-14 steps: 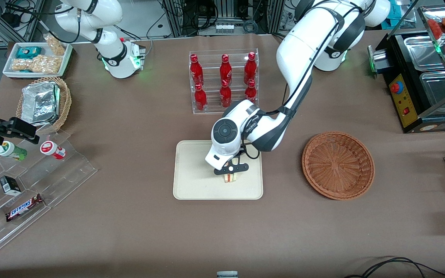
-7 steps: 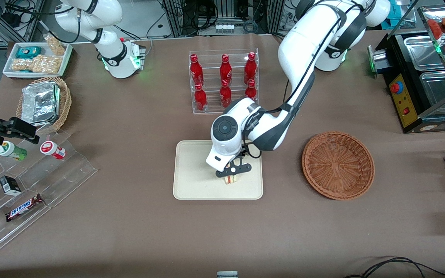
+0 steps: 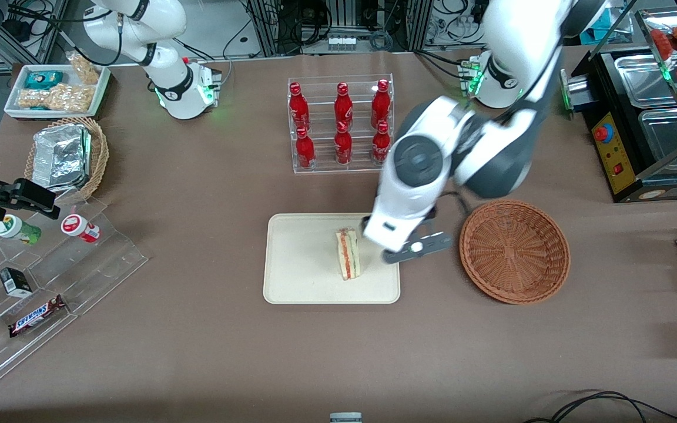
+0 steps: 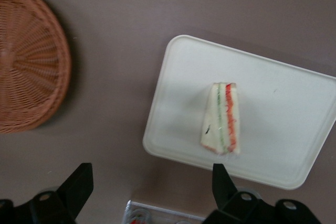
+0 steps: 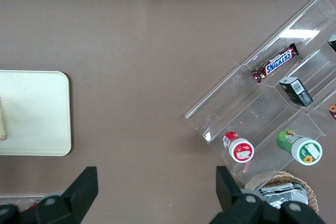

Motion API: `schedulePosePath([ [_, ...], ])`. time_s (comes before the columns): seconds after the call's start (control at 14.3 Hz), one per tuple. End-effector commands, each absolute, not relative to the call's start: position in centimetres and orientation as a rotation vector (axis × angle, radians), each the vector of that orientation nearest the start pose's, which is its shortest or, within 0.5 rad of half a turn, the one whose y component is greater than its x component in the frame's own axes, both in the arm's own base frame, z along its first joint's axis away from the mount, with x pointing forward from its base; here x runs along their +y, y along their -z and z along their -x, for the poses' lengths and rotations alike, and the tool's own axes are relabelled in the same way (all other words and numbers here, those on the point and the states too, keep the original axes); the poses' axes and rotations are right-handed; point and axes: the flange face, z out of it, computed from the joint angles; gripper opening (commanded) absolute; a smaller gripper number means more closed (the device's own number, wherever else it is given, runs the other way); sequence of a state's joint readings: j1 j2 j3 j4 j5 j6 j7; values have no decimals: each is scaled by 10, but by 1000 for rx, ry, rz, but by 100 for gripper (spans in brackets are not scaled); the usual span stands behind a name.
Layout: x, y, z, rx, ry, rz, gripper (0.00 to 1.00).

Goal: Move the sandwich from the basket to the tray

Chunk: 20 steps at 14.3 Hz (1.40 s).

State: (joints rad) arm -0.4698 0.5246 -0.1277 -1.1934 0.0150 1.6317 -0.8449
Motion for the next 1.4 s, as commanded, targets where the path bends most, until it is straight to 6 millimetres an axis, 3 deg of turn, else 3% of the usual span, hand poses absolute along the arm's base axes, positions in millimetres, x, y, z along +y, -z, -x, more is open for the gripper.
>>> schedulePosePath([
  [0.0,-283,-515,-566,-344,-251,3126,100],
  [0.21,-174,-547,-563,-378,-413,3110,100],
  [0.35,-77,-566,-567,-541,-500,3079,100],
  [0.42,-40,-572,-567,-507,-513,3104,100],
  [0.56,5,-588,-566,-449,-480,3134,100],
  [0.7,42,-595,-561,-507,-496,3138,100],
  [0.91,46,-612,-556,-244,-439,3095,100],
  [1.05,22,-632,-545,-212,-379,3096,100],
  [1.33,-5,-639,-522,-158,-223,3087,100],
])
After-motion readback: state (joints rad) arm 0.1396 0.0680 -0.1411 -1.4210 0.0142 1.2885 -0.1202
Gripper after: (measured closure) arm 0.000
